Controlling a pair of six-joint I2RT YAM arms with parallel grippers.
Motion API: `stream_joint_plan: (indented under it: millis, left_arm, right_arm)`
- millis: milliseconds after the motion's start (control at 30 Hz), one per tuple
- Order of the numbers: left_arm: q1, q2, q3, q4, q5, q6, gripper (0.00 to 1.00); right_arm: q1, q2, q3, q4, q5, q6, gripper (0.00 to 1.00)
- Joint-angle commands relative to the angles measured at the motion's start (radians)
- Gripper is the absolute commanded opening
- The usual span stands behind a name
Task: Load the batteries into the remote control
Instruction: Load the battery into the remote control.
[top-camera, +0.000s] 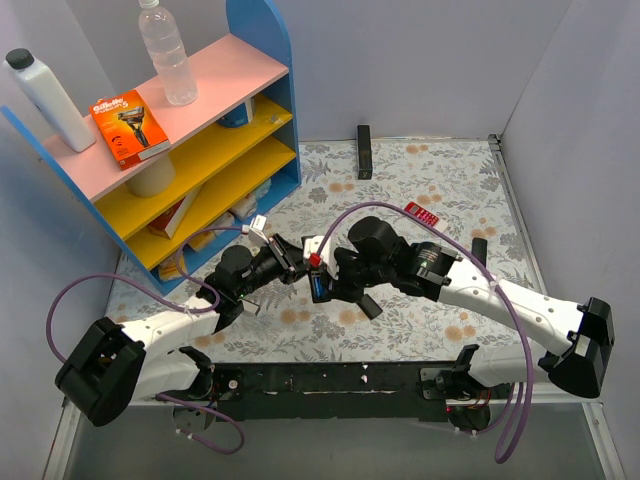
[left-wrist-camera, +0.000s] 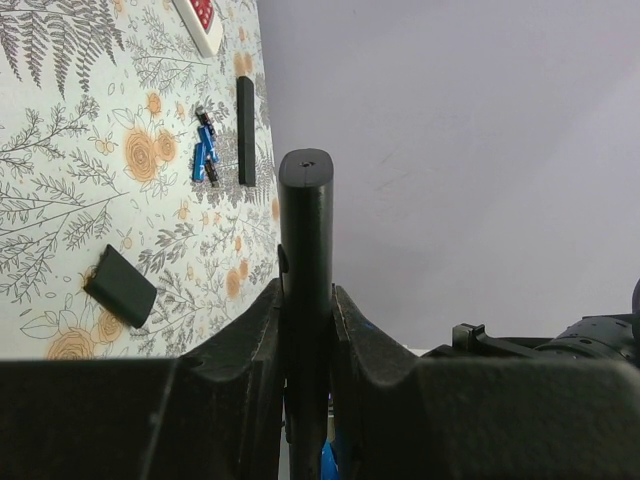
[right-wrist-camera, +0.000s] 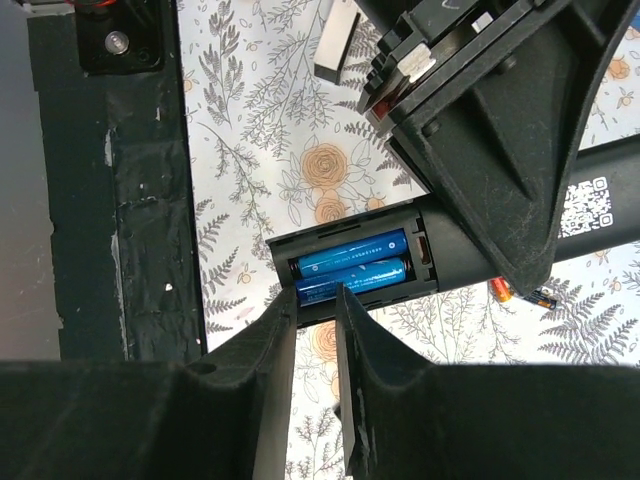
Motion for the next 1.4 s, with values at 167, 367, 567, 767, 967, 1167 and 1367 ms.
stream_joint_plan:
  millis: [167,367,567,767,967,1167,1367]
  left_arm:
    - [-0.001,-0.041,0.063,0.023,0.034,-0.229,0.00]
    - [-0.001,-0.063,0.069,0.012,0.044,-0.230,0.00]
    - [-0.001,-0.087,0.075,-0.011,0.050,-0.213,0.00]
    - [-0.001,-0.093,0.087,0.003,0.071,-0.181,0.00]
    - [-0.001,-0.101,0.107,-0.008,0.077,-0.156,0.00]
    - [-0.001,-0.098,0.113,-0.008,0.079,-0.155,0.00]
    - [-0.001,-0.104,0.110,-0.020,0.065,-0.153,0.00]
  right_arm:
    - [0.001,0.007,-0.019,0.110,0.123,0.007,0.25]
    - [-0.013,0.016,-0.062,0.137,0.149,-0.019,0.21]
    - [-0.036,0.056,-0.030,0.112,0.062,-0.017,0.20]
    - [-0.085,0.131,-0.002,0.072,-0.065,0.043,0.21]
    - [-0.110,0.183,0.018,0.062,-0.093,0.121,0.22]
    - [-0.110,0.219,0.036,0.125,0.061,0.287,0.22]
    - [-0.104,0.234,0.049,0.156,0.174,0.385,0.23]
